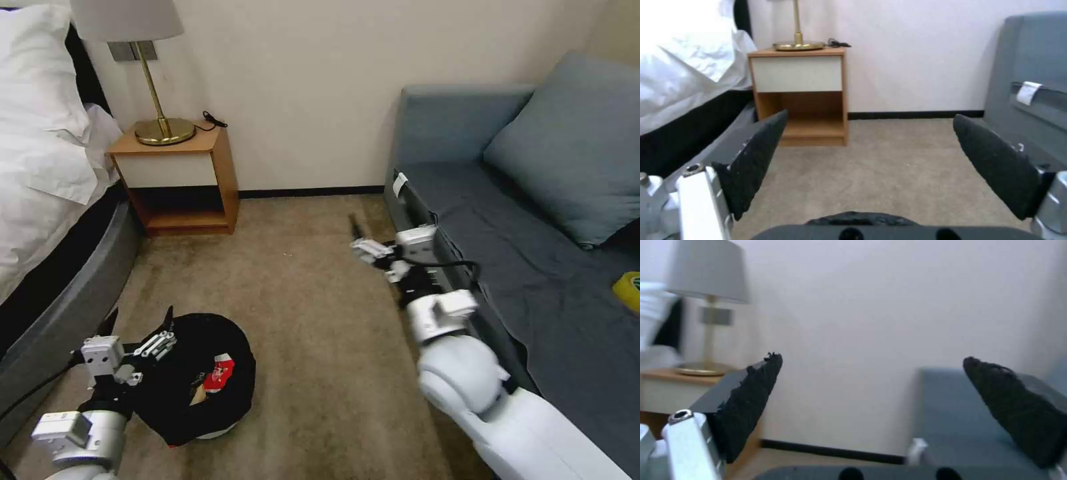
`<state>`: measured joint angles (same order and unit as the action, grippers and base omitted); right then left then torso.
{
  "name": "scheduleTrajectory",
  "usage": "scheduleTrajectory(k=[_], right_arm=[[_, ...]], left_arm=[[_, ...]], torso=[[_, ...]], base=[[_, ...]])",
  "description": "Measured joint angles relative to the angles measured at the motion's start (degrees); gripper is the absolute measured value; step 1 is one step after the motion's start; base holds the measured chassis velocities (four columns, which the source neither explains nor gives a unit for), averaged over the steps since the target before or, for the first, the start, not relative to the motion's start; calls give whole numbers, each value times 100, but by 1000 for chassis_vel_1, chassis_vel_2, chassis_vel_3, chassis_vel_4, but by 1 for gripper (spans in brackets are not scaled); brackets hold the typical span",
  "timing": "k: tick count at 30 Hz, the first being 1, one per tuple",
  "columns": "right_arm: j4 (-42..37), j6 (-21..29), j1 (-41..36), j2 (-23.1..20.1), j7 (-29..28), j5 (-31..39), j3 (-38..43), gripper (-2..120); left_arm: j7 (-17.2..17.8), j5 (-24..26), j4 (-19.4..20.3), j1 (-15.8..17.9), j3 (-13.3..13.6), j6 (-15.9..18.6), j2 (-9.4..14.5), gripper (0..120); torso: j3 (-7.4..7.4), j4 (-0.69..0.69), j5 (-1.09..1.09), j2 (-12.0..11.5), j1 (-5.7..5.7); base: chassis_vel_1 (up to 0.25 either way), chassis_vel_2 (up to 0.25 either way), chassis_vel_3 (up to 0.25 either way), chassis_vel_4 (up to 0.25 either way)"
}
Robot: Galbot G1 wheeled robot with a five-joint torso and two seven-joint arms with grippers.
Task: Pick up the trash bin, then pick up the garbage on the floor and place it into the trash bin.
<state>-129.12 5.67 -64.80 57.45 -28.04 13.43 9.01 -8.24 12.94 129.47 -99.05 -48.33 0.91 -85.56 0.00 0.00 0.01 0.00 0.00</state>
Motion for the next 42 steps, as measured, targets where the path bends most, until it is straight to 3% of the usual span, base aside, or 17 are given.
scheduleTrajectory(k=[2,6,11,18,30,42], right_arm=[[-105,17,-268,67,-15,-178,193,100],[-415,105,-1355,607,-96,-754,736,100],[-504,34,-1940,1137,-116,-1101,750,100],[-502,-11,-2040,1245,-119,-1182,730,100],[-288,-69,-2225,1494,-151,-1279,448,100],[-199,-75,-2234,1523,-166,-1292,368,100]], left_arm=[[43,-47,13,-31,71,-22,1,100],[276,-372,-12,-94,381,-204,-7,100],[446,-605,-103,-108,548,-409,-22,100],[516,-641,-126,-117,561,-433,-22,100],[928,-658,-271,-120,652,-498,-58,100],[942,-655,-285,-120,656,-497,-65,100]], torso=[[0,0,0,0,0],[-1,-2,0,0,0],[0,0,-2,0,0],[0,0,-2,0,0],[0,0,-2,0,0],[0,0,-2,0,0]], base=[[0,0,0,0],[0,0,0,0],[0,0,0,0],[0,0,0,0],[0,0,0,0],[0,0,0,0]])
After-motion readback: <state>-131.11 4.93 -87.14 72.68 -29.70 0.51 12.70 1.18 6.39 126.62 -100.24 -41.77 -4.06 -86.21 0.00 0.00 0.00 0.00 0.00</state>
